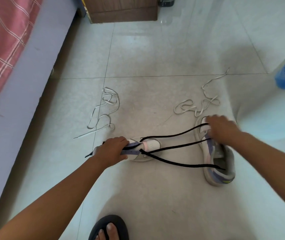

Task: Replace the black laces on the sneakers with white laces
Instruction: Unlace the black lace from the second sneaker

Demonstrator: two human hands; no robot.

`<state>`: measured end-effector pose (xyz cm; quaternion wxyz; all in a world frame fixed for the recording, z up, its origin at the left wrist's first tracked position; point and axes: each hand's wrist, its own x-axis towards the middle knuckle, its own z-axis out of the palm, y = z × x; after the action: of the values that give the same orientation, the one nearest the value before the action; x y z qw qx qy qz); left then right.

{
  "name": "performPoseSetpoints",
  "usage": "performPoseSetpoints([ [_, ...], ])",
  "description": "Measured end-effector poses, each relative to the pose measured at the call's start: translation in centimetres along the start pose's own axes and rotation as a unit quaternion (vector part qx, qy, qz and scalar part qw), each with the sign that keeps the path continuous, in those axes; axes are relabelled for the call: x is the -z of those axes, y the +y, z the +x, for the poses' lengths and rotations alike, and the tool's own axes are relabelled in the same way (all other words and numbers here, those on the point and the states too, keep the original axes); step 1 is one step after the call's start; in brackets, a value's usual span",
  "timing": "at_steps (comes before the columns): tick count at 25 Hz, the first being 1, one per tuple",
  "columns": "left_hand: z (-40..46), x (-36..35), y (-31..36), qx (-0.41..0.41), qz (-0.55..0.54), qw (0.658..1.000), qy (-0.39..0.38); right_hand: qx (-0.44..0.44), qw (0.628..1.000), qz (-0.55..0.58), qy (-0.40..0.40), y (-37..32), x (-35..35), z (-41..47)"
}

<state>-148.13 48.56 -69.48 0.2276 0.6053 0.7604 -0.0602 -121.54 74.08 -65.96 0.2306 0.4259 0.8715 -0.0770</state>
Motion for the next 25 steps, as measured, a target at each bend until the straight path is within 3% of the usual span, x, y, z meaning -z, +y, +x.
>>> performPoseSetpoints([
  [2, 0.0, 0.0, 0.3, 0.004, -0.014, 1.000, 0.006, 0.147, 0.988, 0.045, -0.028, -6.4, -1.4, -0.2],
  [4, 0.1, -0.2, 0.8, -0.018, -0.015, 1.000, 0.006, 0.242, 0.968, 0.051, -0.037, -11.6, -2.2, -0.1],
  [7, 0.4, -0.5, 1.4, -0.053, -0.011, 0.999, 0.001, 0.301, 0.949, -0.092, -0.028, -15.5, -2.5, 0.8],
  [11, 0.5, -1.2, 1.1, -0.060, -0.022, 0.998, 0.015, 0.384, 0.890, -0.244, 0.007, -15.5, -2.2, 0.4],
  [14, 0.1, -1.6, 0.6, -0.054, -0.041, 0.998, 0.008, 0.341, 0.908, -0.242, 0.037, -11.8, -0.2, 1.5],
  [17, -0.2, -1.8, 0.4, -0.047, -0.041, 0.998, 0.017, 0.118, 0.951, -0.285, 0.025, -3.8, 2.0, 2.9],
  [19, -0.1, -1.7, 0.4, -0.050, -0.049, 0.997, 0.018, -0.060, 0.950, -0.305, -0.008, 0.0, 2.7, 2.8],
  [21, -0.1, -1.7, 0.5, -0.057, -0.046, 0.997, 0.023, -0.153, 0.932, -0.326, -0.047, -0.8, 2.9, 2.6],
  [23, 0.0, -1.7, 0.4, -0.061, -0.050, 0.997, 0.027, -0.058, 0.958, -0.280, -0.029, -4.5, 1.2, 2.7],
  [25, 0.1, -1.6, 0.4, -0.060, -0.066, 0.995, 0.034, 0.160, 0.981, -0.104, -0.038, -9.8, -1.8, 1.9],
])
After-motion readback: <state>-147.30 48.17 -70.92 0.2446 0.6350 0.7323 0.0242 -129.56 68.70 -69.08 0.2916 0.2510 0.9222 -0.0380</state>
